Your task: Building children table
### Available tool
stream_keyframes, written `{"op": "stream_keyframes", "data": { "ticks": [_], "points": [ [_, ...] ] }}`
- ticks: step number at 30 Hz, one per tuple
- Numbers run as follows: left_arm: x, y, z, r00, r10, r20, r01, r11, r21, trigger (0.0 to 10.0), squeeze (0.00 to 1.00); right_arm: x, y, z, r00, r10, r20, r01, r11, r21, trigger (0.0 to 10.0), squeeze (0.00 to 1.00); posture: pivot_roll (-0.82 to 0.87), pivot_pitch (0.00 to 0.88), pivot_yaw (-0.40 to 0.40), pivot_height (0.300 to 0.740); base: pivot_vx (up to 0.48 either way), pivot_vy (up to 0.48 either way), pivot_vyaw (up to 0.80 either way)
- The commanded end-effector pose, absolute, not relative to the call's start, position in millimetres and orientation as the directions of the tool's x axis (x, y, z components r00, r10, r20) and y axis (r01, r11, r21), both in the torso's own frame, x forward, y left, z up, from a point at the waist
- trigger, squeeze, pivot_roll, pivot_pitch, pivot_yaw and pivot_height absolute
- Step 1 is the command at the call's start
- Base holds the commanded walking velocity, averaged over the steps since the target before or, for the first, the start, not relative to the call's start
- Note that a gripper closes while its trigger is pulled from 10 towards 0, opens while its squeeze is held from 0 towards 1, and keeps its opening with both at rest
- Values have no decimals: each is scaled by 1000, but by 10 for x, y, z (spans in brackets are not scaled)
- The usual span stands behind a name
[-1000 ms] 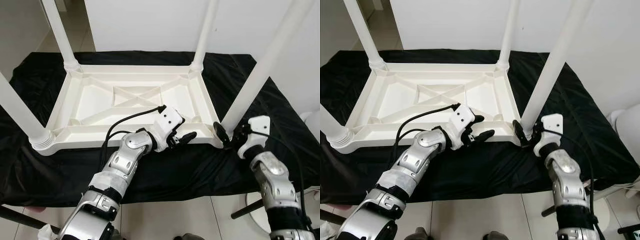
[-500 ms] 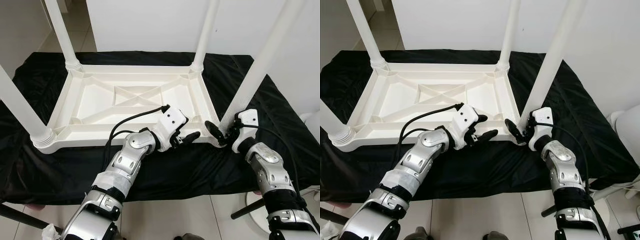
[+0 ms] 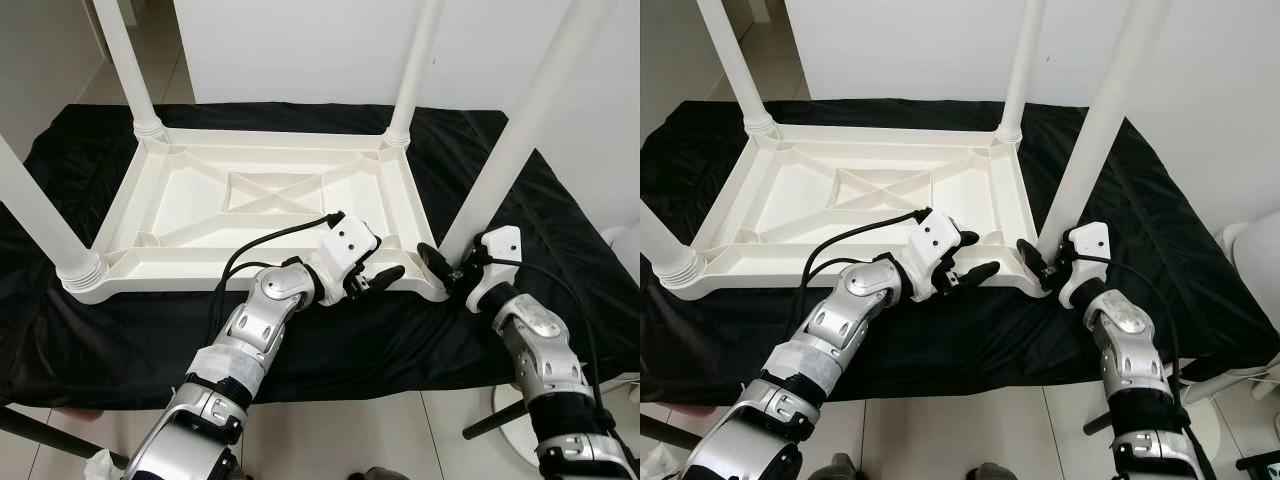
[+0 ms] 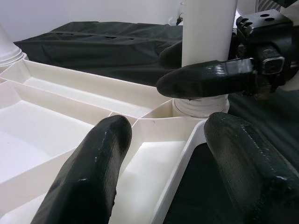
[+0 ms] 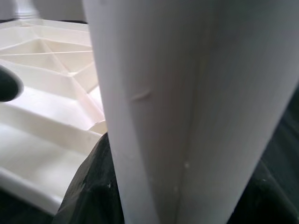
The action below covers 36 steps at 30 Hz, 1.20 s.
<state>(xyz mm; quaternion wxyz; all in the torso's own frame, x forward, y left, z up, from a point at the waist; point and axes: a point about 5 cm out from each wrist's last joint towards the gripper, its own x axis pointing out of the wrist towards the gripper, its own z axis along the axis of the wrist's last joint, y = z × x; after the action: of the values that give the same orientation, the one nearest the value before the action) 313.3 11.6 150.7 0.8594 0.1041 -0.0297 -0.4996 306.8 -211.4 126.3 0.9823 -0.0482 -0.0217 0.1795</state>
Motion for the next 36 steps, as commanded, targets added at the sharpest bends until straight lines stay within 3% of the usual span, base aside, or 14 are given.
{"op": "stream_keyframes", "data": {
  "ticks": [1,4,7,8,15,25,26,36],
  "points": [
    [3171,118,1518,565,-824,-36,809,546,218,10000,0,3042,-2161,1170,958,285,-30,-286,952,-109,10000,0,-18,0,-14,740,0,0,0],
    [3171,120,1518,566,-824,-35,809,546,217,10000,0,3047,-2165,1178,973,229,-24,-231,968,-100,10000,0,-20,0,-13,740,0,0,0],
    [3170,137,1508,571,-820,-37,805,552,217,10000,0,3033,-2044,1224,1000,6,4,-6,1000,-12,10000,0,-21,0,-11,740,0,0,0],
    [3170,137,1508,571,-820,-37,805,552,217,10000,0,3033,-2044,1224,1000,6,4,-6,1000,-12,10000,0,-21,0,-11,740,0,0,0],
    [3195,159,1514,582,-812,-34,798,563,216,10000,0,2979,-1801,1215,938,-347,9,346,937,45,10000,0,-29,0,-2,740,0,0,0],
    [3207,138,1545,593,-805,-14,791,579,199,10000,0,3025,-1658,1269,946,-322,27,320,945,69,10000,0,-19,0,-8,740,0,0,0],
    [3207,135,1548,596,-803,-13,787,581,205,10000,0,3017,-1658,1283,951,-306,39,303,950,77,10000,1000,-14,0,-11,740,0,0,0],
    [3155,220,1479,592,-806,-19,790,575,214,10000,0,2966,-1689,1347,978,-183,97,176,982,73,10000,1000,1,0,-24,740,0,0,0]
  ]
}}
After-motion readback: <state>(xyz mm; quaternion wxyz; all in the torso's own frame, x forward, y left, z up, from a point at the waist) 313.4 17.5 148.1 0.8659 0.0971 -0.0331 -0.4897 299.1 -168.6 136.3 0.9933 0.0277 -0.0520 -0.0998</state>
